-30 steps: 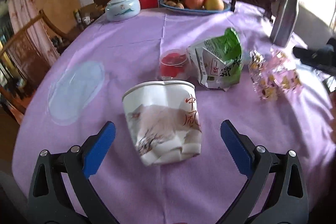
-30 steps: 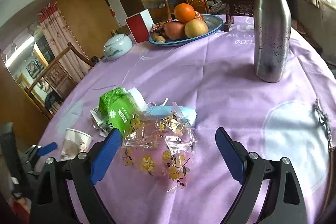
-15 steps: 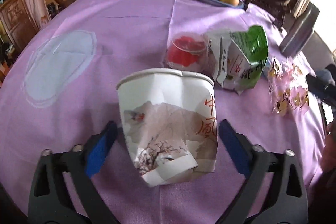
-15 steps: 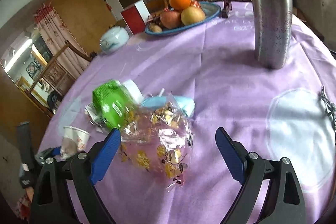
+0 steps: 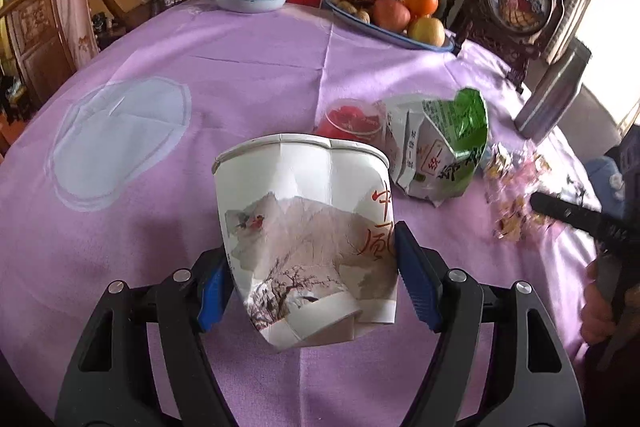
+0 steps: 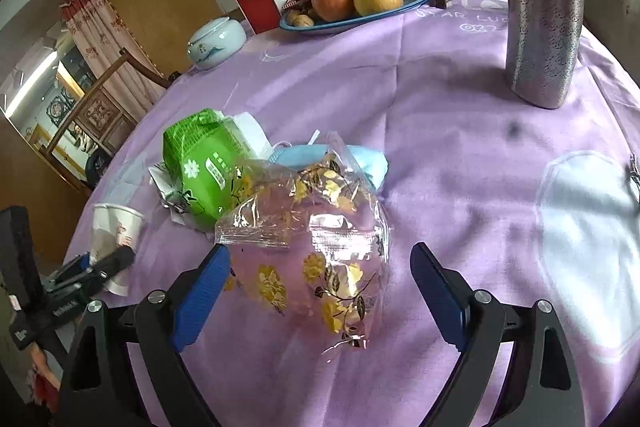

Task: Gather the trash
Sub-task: 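Grasp the white paper cup with the left tool while the right tool grasps the clear floral bag, then carry the paper cup and floral bag to the red wastebasket and release both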

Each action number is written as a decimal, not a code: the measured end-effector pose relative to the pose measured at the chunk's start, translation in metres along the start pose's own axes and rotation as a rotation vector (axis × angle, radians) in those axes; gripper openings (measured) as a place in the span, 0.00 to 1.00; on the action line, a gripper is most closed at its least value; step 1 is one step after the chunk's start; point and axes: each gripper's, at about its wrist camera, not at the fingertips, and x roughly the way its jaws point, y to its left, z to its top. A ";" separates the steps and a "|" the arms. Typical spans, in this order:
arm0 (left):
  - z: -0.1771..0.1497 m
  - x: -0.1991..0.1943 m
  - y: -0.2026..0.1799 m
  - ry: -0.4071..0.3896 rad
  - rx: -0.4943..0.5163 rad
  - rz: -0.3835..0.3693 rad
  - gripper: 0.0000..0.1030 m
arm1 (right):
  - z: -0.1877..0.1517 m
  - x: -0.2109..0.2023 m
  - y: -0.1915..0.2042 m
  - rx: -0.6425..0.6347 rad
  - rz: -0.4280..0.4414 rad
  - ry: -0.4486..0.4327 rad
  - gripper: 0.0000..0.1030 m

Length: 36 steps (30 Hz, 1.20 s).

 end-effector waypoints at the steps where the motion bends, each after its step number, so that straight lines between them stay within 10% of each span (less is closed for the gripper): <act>1: 0.000 -0.002 0.002 -0.007 -0.012 -0.013 0.69 | 0.000 0.001 0.002 -0.011 0.000 0.002 0.71; 4: 0.000 -0.008 0.008 -0.037 -0.041 -0.053 0.69 | -0.001 0.001 0.006 -0.029 0.033 0.003 0.34; 7: -0.001 -0.016 0.014 -0.072 -0.078 -0.079 0.69 | -0.001 -0.009 0.010 -0.038 0.083 -0.040 0.25; 17: 0.001 -0.078 0.030 -0.190 -0.120 -0.001 0.69 | -0.011 -0.073 0.049 -0.240 0.142 -0.304 0.22; 36: -0.101 -0.220 0.164 -0.340 -0.421 0.307 0.69 | -0.023 -0.067 0.075 -0.334 0.138 -0.277 0.22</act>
